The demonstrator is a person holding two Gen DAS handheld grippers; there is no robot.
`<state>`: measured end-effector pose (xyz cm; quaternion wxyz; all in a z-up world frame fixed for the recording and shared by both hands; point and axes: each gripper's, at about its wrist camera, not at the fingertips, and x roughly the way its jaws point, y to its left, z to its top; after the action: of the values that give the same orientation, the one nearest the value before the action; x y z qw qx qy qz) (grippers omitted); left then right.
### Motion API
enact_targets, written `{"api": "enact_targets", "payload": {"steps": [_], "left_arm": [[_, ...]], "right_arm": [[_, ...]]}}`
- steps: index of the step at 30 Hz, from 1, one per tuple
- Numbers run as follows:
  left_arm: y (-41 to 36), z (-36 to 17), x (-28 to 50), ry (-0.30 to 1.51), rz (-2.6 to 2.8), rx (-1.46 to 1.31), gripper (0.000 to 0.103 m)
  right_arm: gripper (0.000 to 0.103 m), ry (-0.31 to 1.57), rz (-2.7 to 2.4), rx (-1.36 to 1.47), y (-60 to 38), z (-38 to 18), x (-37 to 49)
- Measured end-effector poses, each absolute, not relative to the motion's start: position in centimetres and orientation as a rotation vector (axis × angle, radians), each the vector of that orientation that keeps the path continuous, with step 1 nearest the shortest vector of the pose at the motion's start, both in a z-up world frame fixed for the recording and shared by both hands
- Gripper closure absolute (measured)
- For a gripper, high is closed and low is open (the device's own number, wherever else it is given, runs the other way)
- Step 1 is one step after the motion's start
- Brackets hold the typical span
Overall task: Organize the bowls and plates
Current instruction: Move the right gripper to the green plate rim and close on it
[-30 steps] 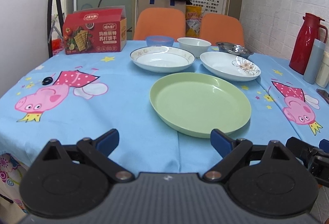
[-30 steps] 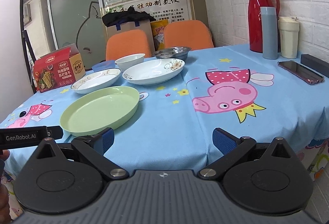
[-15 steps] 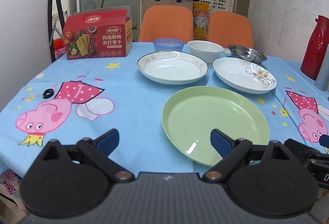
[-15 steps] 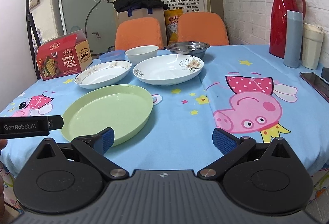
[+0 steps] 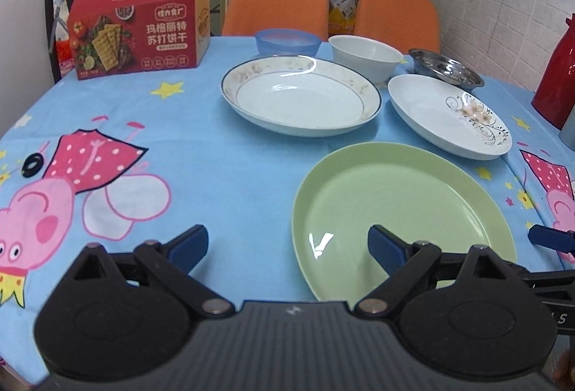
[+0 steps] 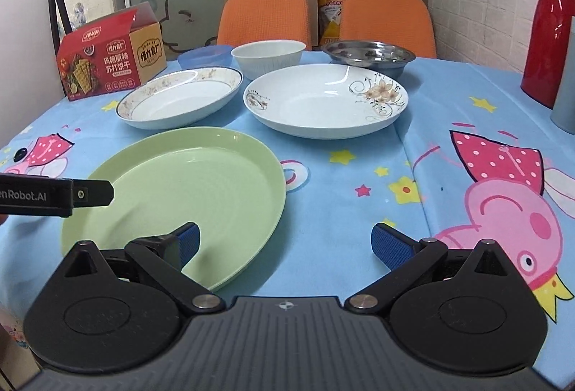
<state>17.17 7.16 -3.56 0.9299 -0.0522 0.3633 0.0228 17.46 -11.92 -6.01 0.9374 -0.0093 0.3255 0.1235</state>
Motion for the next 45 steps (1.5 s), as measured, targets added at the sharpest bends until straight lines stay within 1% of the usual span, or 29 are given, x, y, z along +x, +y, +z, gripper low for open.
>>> {"api": "enact_targets", "payload": {"steps": [7, 11, 14, 16, 20, 26, 45], "left_arm": [[7.2, -3.7, 18.9, 0.778, 0.034, -0.089, 0.012], [7.1, -4.0, 19.4, 0.791, 0.011, -0.096, 0.012], [7.3, -4.2, 19.8, 0.806, -0.012, -0.129, 0.012], [7.2, -4.2, 19.9, 0.799, -0.004, -0.128, 0.012], [7.0, -4.2, 20.1, 0.804, -0.015, -0.121, 0.012], [6.3, -4.5, 20.0, 0.801, -0.005, -0.079, 0.012], [5.3, -4.6, 20.0, 0.792, -0.03, -0.075, 0.012]], "right_arm": [[0.0, 0.663, 0.27, -0.048, -11.1, -6.1, 18.7], [0.0, 0.619, 0.284, -0.038, -11.4, -6.5, 18.3], [0.0, 0.637, 0.278, -0.051, -11.2, -6.3, 18.5], [0.0, 0.667, 0.287, -0.049, -10.9, -5.8, 18.7], [0.0, 0.625, 0.334, -0.043, -10.4, -5.4, 17.9], [0.0, 0.643, 0.335, -0.029, -10.2, -5.9, 18.3], [0.0, 0.602, 0.335, -0.038, -9.5, -6.2, 18.1]]}}
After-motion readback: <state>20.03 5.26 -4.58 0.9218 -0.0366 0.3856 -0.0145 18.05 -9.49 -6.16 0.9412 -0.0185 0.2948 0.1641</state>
